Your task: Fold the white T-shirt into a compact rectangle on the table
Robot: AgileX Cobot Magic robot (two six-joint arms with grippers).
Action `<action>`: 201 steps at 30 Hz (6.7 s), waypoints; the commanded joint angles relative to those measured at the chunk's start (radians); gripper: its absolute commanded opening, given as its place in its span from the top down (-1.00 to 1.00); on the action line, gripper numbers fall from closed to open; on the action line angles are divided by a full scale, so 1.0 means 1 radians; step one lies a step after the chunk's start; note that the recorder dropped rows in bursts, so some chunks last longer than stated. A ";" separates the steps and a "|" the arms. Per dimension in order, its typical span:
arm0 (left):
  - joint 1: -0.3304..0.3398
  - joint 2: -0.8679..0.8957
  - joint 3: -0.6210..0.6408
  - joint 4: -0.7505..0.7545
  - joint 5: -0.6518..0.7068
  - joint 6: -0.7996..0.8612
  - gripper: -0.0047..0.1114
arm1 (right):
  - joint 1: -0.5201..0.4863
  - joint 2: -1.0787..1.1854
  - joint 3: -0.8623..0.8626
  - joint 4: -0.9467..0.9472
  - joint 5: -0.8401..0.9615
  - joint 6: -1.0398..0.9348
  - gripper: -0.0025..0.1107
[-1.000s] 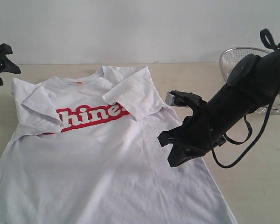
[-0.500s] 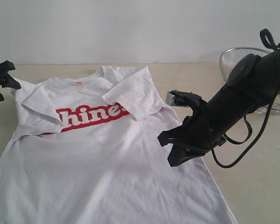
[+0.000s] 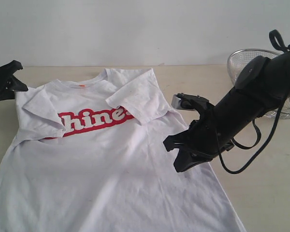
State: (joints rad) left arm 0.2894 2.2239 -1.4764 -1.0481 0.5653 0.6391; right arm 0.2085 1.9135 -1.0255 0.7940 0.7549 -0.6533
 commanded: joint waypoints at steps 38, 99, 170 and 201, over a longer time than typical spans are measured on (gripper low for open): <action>-0.008 0.086 -0.226 0.518 0.096 -0.244 0.46 | 0.001 -0.007 0.002 0.006 0.007 -0.011 0.96; -0.054 0.192 -0.448 0.357 0.563 -0.312 0.83 | 0.001 -0.007 0.002 0.006 0.004 -0.011 0.96; -0.008 -0.944 0.864 -0.156 0.247 0.065 0.25 | -0.158 -0.077 -0.014 0.125 0.209 -0.130 0.27; -0.008 -0.942 0.864 -0.247 0.300 0.243 0.84 | -0.036 0.775 -1.396 -0.133 0.100 0.297 0.96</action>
State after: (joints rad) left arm 0.2793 1.2881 -0.6201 -1.2775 0.8755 0.8660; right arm 0.1705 2.6807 -2.4104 0.7091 0.9091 -0.3644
